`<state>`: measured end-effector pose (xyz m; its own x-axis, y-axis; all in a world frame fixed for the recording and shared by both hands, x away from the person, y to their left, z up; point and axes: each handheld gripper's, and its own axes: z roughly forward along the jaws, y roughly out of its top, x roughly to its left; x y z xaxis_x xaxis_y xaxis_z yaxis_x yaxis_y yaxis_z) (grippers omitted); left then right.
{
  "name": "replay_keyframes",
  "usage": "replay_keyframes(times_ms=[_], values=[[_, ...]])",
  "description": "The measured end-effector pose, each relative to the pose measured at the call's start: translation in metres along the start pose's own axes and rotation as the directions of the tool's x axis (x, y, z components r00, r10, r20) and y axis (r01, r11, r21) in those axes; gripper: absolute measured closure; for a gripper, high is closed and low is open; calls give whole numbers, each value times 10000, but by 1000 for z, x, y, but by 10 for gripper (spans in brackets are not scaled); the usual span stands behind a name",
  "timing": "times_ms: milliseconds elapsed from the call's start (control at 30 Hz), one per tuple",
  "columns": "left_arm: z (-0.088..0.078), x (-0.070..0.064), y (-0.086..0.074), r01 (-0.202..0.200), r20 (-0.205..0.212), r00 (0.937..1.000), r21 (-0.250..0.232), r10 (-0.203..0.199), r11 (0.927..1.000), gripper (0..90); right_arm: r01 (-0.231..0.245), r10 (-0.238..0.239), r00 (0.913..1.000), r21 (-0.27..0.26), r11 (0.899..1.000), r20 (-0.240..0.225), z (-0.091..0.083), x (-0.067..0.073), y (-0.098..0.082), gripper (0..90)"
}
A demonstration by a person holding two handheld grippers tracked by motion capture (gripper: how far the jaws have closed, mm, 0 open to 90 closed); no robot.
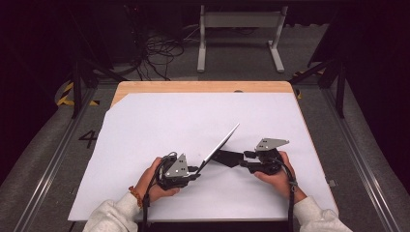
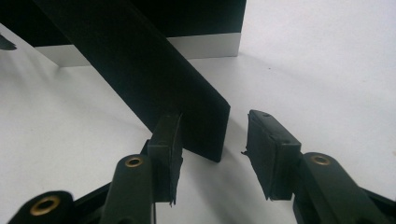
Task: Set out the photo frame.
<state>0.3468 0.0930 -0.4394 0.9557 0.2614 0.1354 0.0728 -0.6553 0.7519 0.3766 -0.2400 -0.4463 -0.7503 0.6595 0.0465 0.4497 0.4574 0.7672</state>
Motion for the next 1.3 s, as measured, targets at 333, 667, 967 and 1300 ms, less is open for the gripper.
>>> replay_keyframes(times_ms=[333, 667, 967, 1300], values=[[7, -6, 5, 94, 217, 9997, -173, -90, 9998, 776, 102, -95, 9994, -211, 9997, 323, -2, 3, 4, 587], [11, -11, 10, -52, 193, 9998, -146, 54, 9999, 764, 212, -191, 9971, -271, 9994, 741, -4, 4, 6, 611], [12, -12, 10, -40, 166, 9999, -183, 43, 9998, 761, 592, -555, 9955, -454, 9972, 774, -13, 15, 9, 551], [15, -15, 13, -60, 159, 9999, -184, 63, 9998, 755, 1049, -1036, 9944, -905, 9904, 188, -29, 44, 12, 543]])
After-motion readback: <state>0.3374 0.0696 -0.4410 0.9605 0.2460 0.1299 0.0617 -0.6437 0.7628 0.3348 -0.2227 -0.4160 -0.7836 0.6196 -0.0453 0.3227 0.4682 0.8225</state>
